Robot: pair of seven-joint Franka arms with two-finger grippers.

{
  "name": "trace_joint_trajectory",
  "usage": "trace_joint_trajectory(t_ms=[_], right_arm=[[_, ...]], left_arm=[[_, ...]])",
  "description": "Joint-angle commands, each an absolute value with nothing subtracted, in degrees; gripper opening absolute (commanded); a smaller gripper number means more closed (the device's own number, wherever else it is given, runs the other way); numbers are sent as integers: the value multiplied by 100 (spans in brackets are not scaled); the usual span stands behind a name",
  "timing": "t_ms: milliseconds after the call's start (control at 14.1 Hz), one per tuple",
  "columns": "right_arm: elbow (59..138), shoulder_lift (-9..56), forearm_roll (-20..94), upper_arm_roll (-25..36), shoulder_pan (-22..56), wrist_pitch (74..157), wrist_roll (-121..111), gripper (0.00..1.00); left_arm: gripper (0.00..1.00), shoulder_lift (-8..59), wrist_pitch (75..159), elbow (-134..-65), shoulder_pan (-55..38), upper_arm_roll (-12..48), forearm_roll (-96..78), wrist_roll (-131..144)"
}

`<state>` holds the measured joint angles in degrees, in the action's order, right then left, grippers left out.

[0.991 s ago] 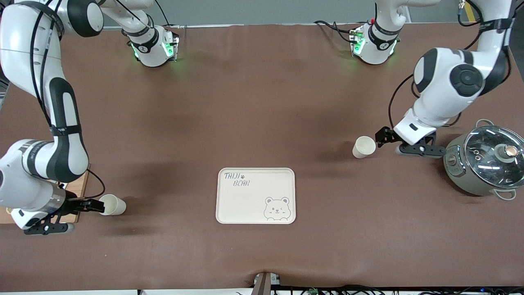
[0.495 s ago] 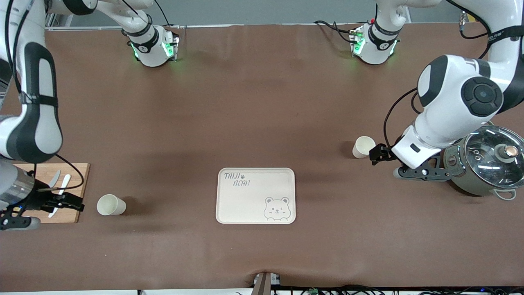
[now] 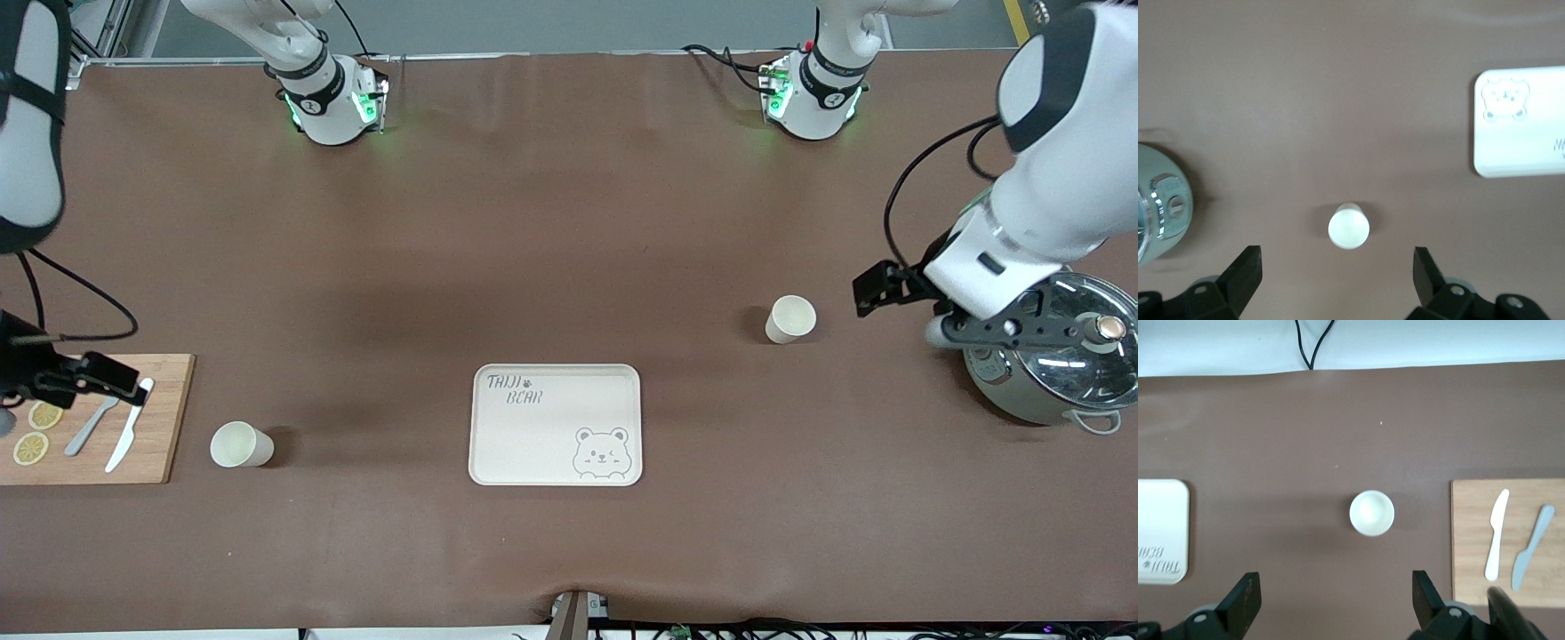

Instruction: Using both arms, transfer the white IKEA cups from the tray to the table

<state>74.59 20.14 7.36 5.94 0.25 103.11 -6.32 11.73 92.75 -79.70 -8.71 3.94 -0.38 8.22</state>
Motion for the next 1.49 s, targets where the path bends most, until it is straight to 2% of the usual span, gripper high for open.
trace_joint_trajectory(t_ms=[0, 354, 637, 920, 1203, 1415], right_arm=[[7638, 1592, 668, 598, 26, 9986, -519, 100], [7638, 1275, 352, 589, 26, 9528, -431, 100], [7673, 949, 176, 580, 0, 9001, -404, 100], [8015, 792, 44, 571, 17, 9140, -396, 100], [8919, 221, 35, 554, 26, 9606, -387, 100], [8956, 176, 35, 554, 26, 9580, -387, 100]], left_arm=[[100, 792, 8948, -8024, -669, 448, -44, 633], [100, 563, 8500, -8051, -554, 466, -35, -34], [100, 378, 8499, -8148, -352, 483, -35, -334], [100, 404, 8552, -8139, -343, 466, -35, -272], [100, 422, 8727, -8165, -264, 457, -26, -343], [100, 422, 8798, -8165, -272, 466, -26, -352]])
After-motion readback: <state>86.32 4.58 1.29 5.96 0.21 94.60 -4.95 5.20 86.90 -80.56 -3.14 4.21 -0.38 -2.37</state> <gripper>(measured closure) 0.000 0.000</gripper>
